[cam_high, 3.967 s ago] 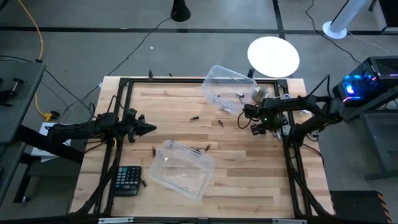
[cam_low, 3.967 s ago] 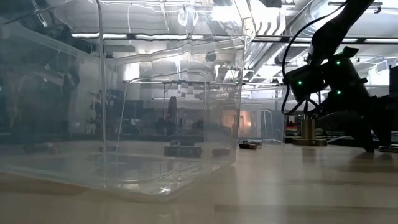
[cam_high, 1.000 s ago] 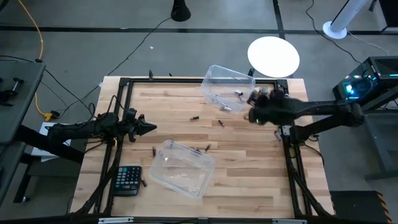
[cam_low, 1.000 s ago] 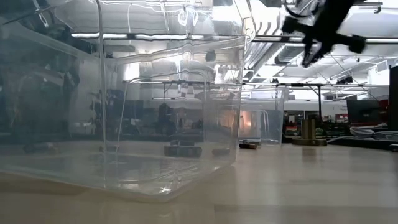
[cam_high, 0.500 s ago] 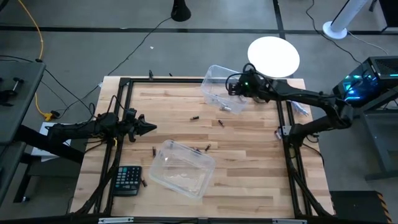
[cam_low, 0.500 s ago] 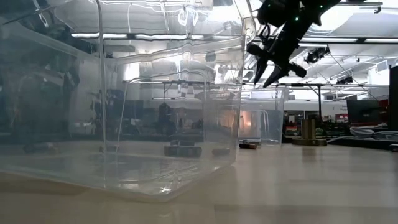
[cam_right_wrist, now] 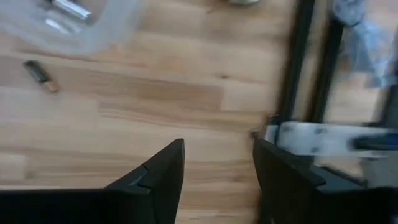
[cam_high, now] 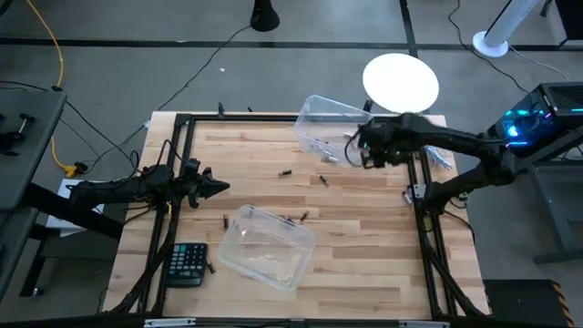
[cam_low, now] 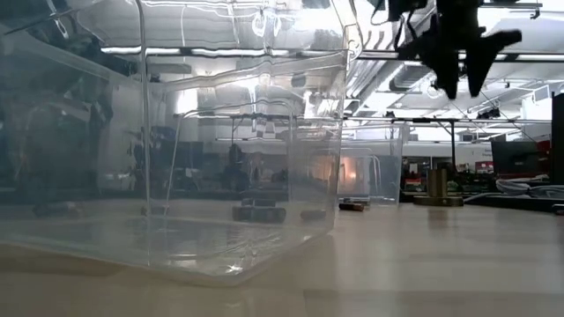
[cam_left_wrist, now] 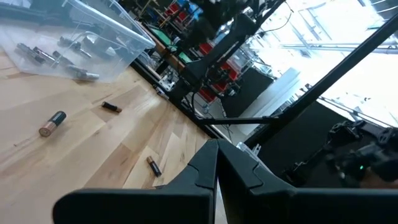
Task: Sort batteries
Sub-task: Put the silver battery into the top transparent bin
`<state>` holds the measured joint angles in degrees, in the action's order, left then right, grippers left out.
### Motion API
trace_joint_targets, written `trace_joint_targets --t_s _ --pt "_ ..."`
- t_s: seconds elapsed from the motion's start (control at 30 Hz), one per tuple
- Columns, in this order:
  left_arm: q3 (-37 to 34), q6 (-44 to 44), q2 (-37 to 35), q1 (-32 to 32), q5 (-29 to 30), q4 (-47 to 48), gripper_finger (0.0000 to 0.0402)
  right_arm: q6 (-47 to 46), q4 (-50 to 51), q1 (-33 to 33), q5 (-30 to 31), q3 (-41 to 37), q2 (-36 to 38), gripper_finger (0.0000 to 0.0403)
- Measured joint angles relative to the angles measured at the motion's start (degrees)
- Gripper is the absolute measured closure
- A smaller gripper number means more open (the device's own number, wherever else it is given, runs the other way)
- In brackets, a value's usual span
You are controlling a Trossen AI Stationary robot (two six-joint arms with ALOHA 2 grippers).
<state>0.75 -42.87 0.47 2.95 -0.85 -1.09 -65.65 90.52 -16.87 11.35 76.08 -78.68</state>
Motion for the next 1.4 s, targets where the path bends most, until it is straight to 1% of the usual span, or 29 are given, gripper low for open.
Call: trace_joint_targets --t_s 0.1,0.17,0.27,0.33,0.47,0.5,0.57,0.67,0.73,0.8,0.9,0.97,1.03,1.13,1.23,1.4 --pt "0.0 0.0 0.0 -0.01 0.01 -0.02 0.0401 -4.73 -6.19 0.89 -3.08 -7.04 -0.43 0.0232" --pt "0.0 0.01 0.0 -0.01 -0.02 -0.02 0.0401 -8.53 -6.98 0.86 -3.41 -12.23 -2.05 0.0247" --pt "0.0 -0.01 0.0 -0.01 -0.02 0.03 0.0401 -17.29 -5.78 0.31 -1.72 -20.11 -3.57 0.0283" --pt "0.02 0.02 0.0 -0.01 -0.02 0.01 0.0401 -21.22 -8.49 -0.39 -0.76 -24.22 -3.28 0.0314" --pt "0.02 0.0 0.0 0.0 -0.03 -0.02 0.0401 -32.81 -16.0 -0.12 2.37 -31.59 -3.39 0.0387" --pt "0.01 0.02 0.0 -0.01 -0.02 -0.02 0.0401 -35.73 -18.16 0.01 3.15 -33.21 -3.51 0.0394" --pt "0.0 0.01 0.0 0.0 0.0 -0.02 0.0401 -42.89 -20.69 0.42 4.06 -36.12 -4.15 0.0393" --pt "0.0 -0.01 0.05 -0.01 0.09 0.03 0.0401 -50.99 -18.24 0.88 9.62 -34.9 -7.19 0.04" --pt "-0.02 0.02 0.24 -0.01 0.03 0.18 0.0401 -53.25 -17.46 0.75 11.09 -35.09 -9.41 0.04" --pt "-0.02 0.0 0.43 -0.01 -0.1 -0.05 0.0401 -52.27 -17.94 0.72 10.44 -35.02 -12.26 0.0402" --pt "-0.02 -0.01 0.42 -0.01 -0.13 0.02 0.0401 -49.68 -18.71 2.02 2.92 -35.01 -17.48 0.0402" --pt "-0.02 -0.01 0.44 0.01 -0.12 -0.01 0.0401 -50.68 -18.33 4.06 1.15 -34.97 -20.35 0.0402" --pt "-0.02 -0.01 0.44 -0.01 -0.11 0.0 0.0401 -53.17 -17.6 5.4 1.9 -34.95 -21.98 0.0402" --pt "-0.02 -0.01 0.44 -0.01 -0.1 0.01 0.0401 -56.87 -17.12 5.42 4.88 -34.84 -23.57 0.0402" --pt "-0.02 0.01 0.44 -0.01 -0.09 0.01 0.0401 -57.99 -16.88 3.27 6.87 -34.84 -25.79 0.0403" --pt "-0.02 -0.01 0.44 -0.01 -0.08 0.03 0.0401 -58.26 -16.25 0.76 7.33 -34.66 -31.52 0.0403"
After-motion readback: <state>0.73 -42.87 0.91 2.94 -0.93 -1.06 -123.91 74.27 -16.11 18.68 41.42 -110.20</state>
